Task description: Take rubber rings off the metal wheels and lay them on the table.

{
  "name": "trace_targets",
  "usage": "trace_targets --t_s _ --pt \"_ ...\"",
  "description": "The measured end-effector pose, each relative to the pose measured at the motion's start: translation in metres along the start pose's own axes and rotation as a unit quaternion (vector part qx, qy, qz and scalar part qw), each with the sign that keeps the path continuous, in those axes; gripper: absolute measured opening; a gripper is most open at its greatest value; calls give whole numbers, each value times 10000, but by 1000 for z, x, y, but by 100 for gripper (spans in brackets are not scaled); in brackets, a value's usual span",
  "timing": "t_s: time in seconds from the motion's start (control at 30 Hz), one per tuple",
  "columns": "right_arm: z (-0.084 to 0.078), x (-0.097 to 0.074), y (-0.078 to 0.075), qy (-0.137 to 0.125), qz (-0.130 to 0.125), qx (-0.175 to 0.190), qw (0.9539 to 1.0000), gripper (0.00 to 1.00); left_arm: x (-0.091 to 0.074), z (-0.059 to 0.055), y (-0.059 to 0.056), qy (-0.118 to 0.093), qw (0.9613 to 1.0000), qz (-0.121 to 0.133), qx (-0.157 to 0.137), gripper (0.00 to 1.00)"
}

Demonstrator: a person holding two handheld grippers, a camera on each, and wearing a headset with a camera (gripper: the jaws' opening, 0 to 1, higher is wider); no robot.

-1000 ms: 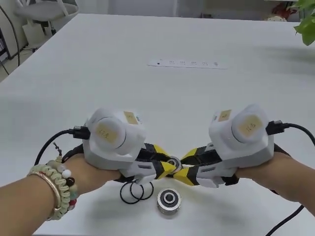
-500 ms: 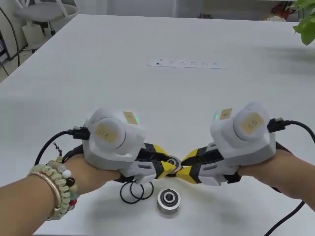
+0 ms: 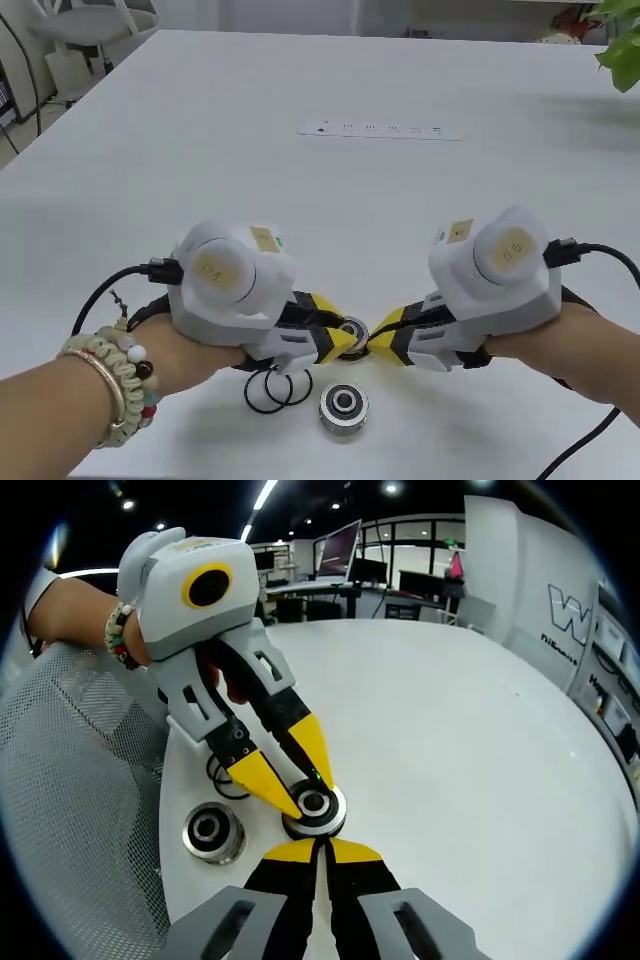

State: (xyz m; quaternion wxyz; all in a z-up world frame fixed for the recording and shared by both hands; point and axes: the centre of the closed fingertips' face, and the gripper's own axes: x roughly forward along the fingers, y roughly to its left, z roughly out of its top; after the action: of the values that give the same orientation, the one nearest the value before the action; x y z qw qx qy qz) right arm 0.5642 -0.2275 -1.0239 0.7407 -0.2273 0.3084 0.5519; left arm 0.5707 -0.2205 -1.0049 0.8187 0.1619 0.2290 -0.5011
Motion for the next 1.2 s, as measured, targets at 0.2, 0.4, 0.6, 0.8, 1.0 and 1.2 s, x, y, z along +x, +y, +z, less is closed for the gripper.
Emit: trace_targets --t_s 0.2,0.4,0.6,0.8,1.0,1.2 --pt "0 0 -3 41 -65 90 9999 0 0 0 0 0 10000 8 20 14" --pt "-1 -1 -8 28 -137 569 9983 0 0 0 0 -6 10000 7 20 14" --pt "2 -5 -14 -150 -168 1170 9929 0 0 0 0 -8 10000 19 18 14" --pt "5 -8 -11 -276 5 2146 9763 0 0 0 0 -30 10000 10 15 14" --pt "8 -10 -11 -469 151 2536 9661 0 0 0 -1 -54 10000 2 20 14" --pt "10 -10 -10 -504 186 2726 9606 0 0 0 -1 -87 9999 -3 60 14"
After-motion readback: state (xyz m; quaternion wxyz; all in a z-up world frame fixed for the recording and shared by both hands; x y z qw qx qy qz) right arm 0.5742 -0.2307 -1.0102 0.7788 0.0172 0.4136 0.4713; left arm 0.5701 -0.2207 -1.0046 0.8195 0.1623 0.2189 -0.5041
